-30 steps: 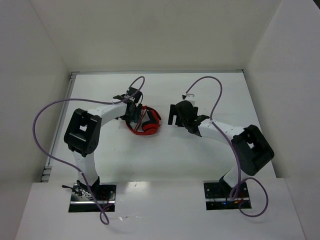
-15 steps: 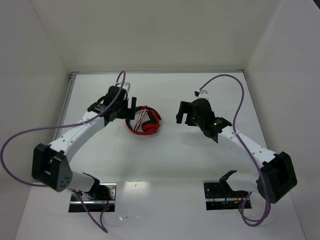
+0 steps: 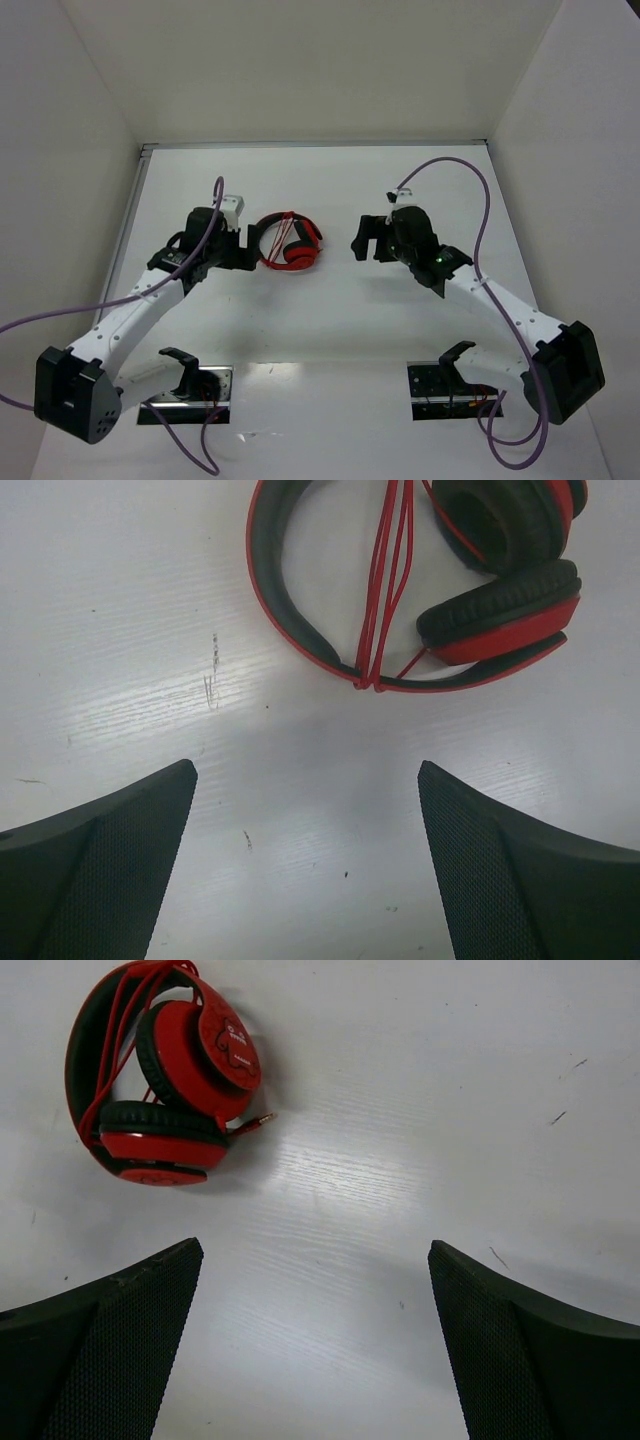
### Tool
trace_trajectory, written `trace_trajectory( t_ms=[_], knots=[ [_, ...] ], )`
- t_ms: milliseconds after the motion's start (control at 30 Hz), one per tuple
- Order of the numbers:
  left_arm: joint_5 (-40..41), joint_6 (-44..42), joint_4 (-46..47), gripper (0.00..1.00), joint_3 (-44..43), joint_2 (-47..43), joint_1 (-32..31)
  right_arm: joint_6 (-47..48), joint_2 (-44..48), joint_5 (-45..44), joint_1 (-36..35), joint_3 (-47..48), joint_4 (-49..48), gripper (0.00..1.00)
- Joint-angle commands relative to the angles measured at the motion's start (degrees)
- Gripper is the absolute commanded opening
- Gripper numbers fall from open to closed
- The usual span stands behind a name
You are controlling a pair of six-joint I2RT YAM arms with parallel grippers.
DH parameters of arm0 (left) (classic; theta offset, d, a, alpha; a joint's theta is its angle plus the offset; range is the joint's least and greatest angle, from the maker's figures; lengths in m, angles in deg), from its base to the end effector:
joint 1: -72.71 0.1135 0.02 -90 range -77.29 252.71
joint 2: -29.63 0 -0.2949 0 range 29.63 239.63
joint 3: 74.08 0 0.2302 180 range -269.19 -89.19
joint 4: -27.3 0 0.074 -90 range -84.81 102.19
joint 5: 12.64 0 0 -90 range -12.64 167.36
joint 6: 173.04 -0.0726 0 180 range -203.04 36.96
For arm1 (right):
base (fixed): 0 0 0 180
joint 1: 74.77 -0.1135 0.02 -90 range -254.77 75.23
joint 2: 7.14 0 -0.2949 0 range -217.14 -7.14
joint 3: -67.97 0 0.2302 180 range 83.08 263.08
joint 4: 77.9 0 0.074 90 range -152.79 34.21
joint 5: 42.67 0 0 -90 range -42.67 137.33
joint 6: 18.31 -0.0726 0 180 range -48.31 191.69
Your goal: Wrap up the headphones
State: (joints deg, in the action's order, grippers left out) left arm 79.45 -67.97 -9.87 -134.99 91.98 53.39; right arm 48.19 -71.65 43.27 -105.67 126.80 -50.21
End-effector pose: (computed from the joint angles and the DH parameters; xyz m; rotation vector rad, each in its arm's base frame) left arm 0.2158 -0.0729 0.2775 0.0640 2.2585 -0.2820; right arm 0.2124 0.1211 0.2764 -0.0996 2.1874 0.4702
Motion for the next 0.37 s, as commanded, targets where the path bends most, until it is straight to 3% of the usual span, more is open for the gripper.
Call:
trace_trajectory(
  t_ms=[0, 333],
  knots=[
    [-0.9, 0.1, 3.7, 0.99, 2.9, -3.1, 0.1, 3.4, 1.9, -1.6, 0.3, -0.2, 0.2, 1.0],
    [-0.4, 0.9, 6.3, 0.99, 8.8, -5.0, 0.1, 3.5, 6.3, -4.5, 0.3, -2.7, 0.2, 1.0]
  ],
)
